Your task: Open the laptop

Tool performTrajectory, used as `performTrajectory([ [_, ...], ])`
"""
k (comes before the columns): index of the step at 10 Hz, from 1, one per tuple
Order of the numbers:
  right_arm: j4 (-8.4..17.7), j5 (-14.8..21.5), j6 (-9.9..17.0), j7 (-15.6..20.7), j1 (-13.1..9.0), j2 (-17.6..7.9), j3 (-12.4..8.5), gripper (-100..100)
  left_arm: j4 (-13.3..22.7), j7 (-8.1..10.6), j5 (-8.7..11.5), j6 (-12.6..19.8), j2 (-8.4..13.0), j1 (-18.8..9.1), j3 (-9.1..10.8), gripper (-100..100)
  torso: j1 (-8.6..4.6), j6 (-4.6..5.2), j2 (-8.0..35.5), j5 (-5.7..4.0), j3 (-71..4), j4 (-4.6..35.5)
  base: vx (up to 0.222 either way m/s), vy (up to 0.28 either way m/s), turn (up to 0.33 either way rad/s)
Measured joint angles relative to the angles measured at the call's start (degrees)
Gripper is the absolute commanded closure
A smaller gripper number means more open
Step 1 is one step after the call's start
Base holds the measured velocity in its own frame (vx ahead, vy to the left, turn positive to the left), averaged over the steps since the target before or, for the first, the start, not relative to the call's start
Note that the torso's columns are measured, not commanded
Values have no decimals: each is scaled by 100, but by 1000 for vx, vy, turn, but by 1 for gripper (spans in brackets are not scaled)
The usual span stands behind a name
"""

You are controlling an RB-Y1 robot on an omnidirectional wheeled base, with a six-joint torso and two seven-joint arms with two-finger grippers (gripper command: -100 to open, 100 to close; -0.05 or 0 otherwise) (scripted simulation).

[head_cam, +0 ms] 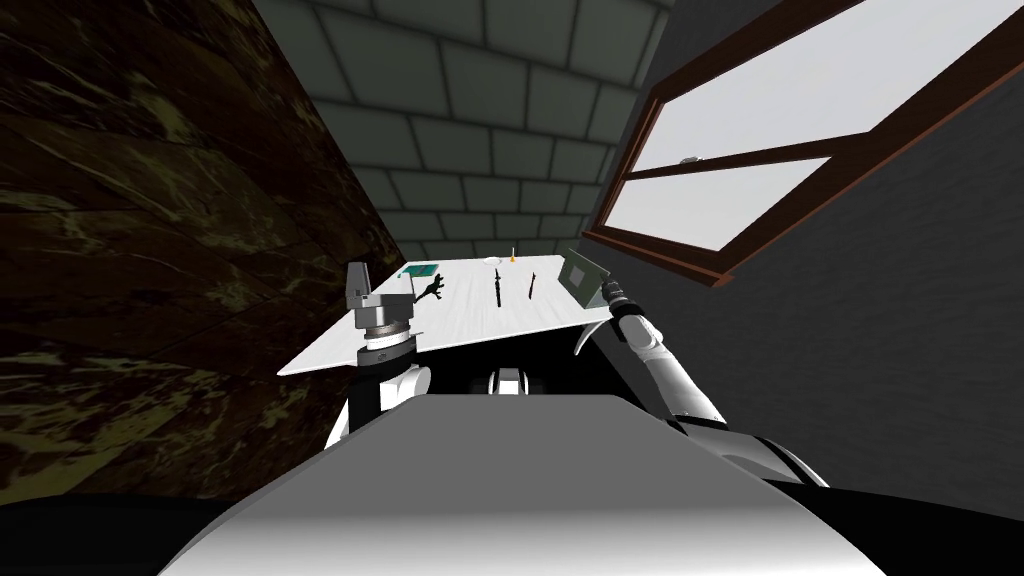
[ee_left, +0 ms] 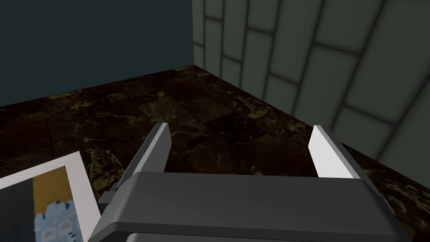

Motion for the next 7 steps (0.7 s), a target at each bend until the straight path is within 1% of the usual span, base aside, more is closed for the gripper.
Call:
performTrajectory([
  [1, 1, 13, -8, 9, -4, 0, -7, -100, 0, 0, 0, 0, 0, 0, 0, 0, 2, 1, 4, 0, 2, 0, 0, 0, 0],
  [2, 1, 12, -7, 9, -4, 0, -6, 100, 0, 0, 0, 0, 0, 0, 0, 0, 5, 1, 6, 1, 4, 1, 0, 0, 0],
  [3, 9, 13, -9, 9, 4, 0, -8, 100, 0, 0, 0, 0, 0, 0, 0, 0, 13, -5, 10, 6, 6, 6, 15, -18, -38],
  [5, 137, -206, -176, -129, -94, -125, -81, 100, 0, 0, 0, 0, 0, 0, 1, 0, -7, -4, 6, -22, 3, -9, 23, -21, -29],
  [7, 269, -443, -327, -327, -180, -209, -126, 100, 0, 0, 0, 0, 0, 0, 0, 0, -1, -4, -5, -19, -4, -19, 12, -21, -23],
])
